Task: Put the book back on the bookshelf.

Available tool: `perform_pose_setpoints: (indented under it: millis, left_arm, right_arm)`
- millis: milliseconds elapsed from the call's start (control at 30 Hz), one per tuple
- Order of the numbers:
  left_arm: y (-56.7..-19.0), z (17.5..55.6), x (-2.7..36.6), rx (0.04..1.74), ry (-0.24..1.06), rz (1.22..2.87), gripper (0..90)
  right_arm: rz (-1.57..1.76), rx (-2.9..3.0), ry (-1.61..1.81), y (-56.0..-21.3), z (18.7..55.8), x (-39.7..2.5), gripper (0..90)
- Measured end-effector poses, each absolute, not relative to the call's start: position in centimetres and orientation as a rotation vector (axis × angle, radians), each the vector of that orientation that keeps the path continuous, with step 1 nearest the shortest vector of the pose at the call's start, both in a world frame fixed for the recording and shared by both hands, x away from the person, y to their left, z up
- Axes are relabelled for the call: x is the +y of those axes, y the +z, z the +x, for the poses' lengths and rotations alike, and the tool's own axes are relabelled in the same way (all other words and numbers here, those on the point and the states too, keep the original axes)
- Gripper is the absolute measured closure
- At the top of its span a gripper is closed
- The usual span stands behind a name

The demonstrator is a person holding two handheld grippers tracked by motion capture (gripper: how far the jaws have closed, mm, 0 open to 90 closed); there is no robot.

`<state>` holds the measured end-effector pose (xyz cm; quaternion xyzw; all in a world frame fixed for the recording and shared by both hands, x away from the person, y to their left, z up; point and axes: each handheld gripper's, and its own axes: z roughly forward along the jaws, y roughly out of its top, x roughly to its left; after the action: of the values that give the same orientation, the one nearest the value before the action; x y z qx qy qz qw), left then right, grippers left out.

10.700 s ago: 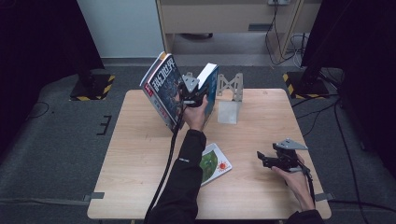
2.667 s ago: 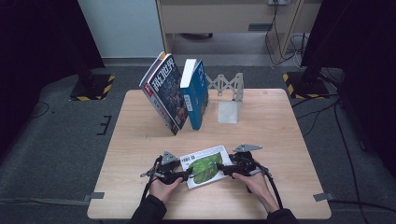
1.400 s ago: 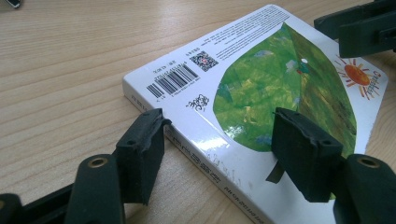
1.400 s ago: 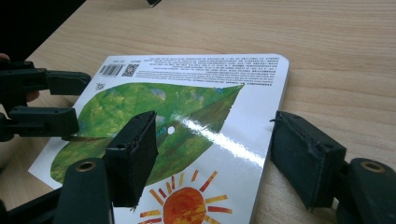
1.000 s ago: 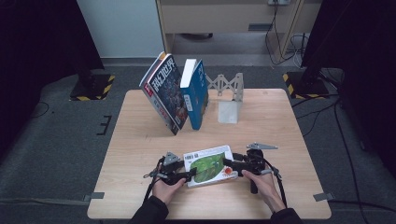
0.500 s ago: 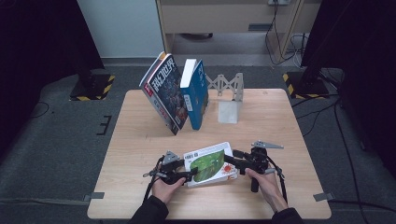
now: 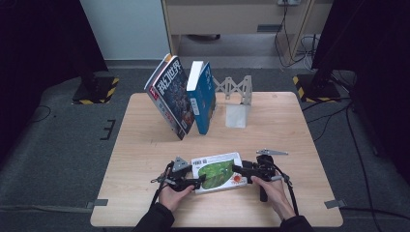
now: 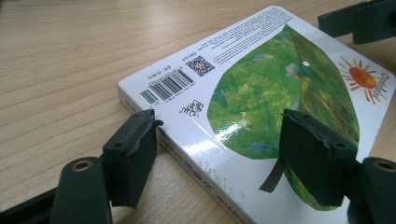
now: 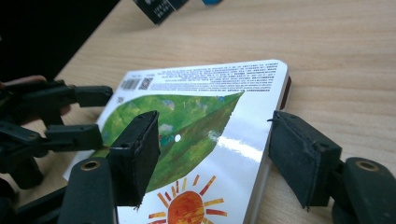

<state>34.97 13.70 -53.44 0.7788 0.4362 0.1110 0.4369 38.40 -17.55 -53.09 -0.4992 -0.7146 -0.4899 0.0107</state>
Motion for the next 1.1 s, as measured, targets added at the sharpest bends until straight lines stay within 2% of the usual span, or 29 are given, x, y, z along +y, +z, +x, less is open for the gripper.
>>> perform_pose_setpoints:
  millis: [533,1100]
  left_arm:
    - [-53.5,34.7,13.8,1.087,0.239,1.951,27.9]
    - [-53.6,34.8,14.1,1.117,0.188,1.906,24.0]
  right_arm:
    - [-1.578,-2.219,-1.471,-53.8,38.1,-17.5,31.3]
    - [-1.560,-2.020,-1.654,-52.2,37.8,-18.5,32.1]
